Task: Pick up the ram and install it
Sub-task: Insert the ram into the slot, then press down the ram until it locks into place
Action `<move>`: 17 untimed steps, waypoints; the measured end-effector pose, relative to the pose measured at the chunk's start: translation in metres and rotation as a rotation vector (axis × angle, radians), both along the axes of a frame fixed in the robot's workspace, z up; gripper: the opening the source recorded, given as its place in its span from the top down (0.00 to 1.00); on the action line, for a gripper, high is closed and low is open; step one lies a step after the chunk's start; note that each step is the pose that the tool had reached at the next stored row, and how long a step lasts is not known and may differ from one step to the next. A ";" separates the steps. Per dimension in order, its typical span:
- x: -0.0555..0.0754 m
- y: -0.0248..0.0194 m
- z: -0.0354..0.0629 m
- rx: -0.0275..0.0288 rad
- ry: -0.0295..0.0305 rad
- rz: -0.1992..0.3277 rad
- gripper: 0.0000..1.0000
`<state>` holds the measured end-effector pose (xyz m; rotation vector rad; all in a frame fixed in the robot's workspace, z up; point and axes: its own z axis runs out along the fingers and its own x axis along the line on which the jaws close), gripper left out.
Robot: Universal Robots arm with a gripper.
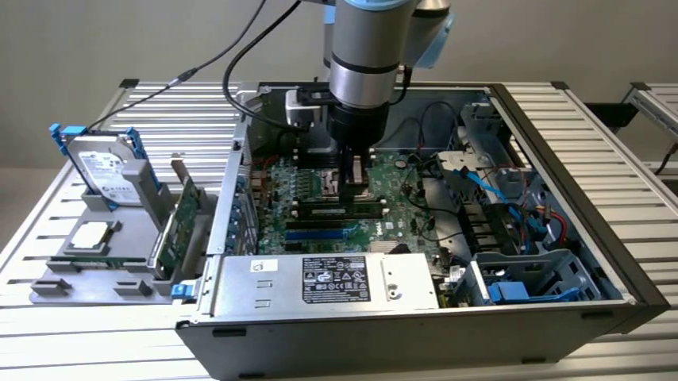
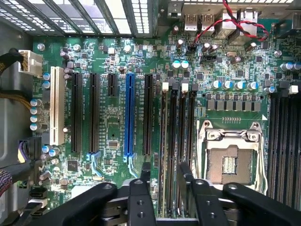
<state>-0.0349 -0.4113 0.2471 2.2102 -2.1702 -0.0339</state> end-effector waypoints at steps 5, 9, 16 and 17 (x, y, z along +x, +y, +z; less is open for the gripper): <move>0.000 0.0000 0.0001 -0.0002 0.0001 0.000 0.87; 0.000 0.0000 0.0001 -0.0002 0.0001 0.000 0.89; 0.000 0.0000 0.0001 -0.0001 0.0001 0.000 0.89; 0.000 0.0000 0.0001 -0.0002 0.0001 0.000 0.89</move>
